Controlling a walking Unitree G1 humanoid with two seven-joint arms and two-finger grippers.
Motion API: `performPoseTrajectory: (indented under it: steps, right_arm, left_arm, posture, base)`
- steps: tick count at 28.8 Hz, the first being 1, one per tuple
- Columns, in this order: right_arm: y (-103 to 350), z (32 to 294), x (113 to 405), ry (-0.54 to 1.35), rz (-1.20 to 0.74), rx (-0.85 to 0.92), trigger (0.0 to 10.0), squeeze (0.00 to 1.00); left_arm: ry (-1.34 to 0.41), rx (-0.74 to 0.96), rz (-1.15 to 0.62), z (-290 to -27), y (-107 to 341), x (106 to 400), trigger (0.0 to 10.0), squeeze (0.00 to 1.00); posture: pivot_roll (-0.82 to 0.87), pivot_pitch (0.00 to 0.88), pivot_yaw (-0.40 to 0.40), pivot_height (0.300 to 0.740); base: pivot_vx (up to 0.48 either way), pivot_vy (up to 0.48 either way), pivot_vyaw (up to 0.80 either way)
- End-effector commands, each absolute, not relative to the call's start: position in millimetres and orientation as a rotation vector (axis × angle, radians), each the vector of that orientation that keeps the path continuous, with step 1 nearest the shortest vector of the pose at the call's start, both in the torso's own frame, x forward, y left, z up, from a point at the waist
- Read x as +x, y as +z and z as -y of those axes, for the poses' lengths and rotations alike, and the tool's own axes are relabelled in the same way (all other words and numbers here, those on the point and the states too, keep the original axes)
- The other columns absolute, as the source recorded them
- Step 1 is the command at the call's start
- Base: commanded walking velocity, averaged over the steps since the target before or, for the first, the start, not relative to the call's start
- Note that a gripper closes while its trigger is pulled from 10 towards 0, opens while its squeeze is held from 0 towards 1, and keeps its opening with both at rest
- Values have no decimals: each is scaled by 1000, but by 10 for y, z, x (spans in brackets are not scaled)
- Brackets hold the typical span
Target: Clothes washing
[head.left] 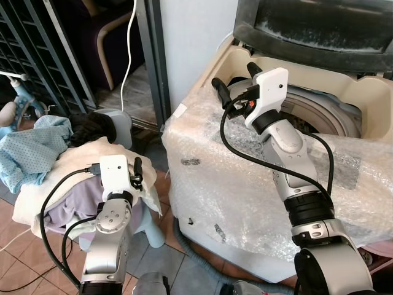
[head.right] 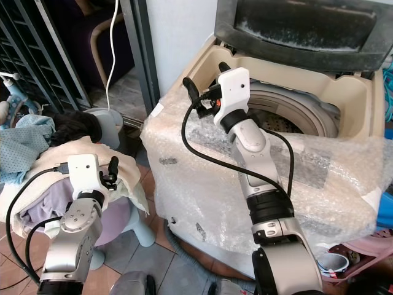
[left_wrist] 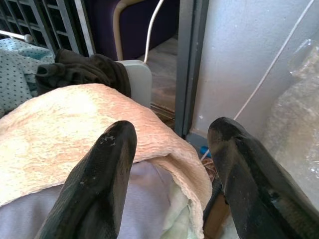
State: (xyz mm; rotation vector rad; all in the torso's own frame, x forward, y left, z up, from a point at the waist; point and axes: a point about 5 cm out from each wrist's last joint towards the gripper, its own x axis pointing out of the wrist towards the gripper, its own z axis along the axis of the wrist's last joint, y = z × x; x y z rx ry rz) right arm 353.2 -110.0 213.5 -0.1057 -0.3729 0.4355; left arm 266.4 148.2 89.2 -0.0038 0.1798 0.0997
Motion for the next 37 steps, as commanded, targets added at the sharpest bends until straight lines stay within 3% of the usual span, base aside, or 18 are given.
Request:
performPoseTrajectory:
  steps: [1,15,29,37]
  right_arm:
    - [2207,994,3504,464,406,-108,10000,0]
    - [2263,998,3521,451,418,-94,10000,0]
    - [2248,974,3508,468,409,-91,10000,0]
    - [1863,942,3525,468,202,-175,10000,0]
  left_arm:
    - [119,21,-189,-1549,871,2658,10000,0]
    - [110,15,-177,-1510,881,2674,10000,0]
    - [130,10,-140,-1507,929,2681,10000,0]
    - [132,-16,-119,-1521,944,2679,10000,0]
  posture:
    - [10,36,30,740]
    - [15,36,28,740]
    - [14,40,24,740]
    - [14,41,22,740]
  base:
    - [0,480,800]
    - [0,333,800]
    - [0,0,800]
    - [241,267,52]
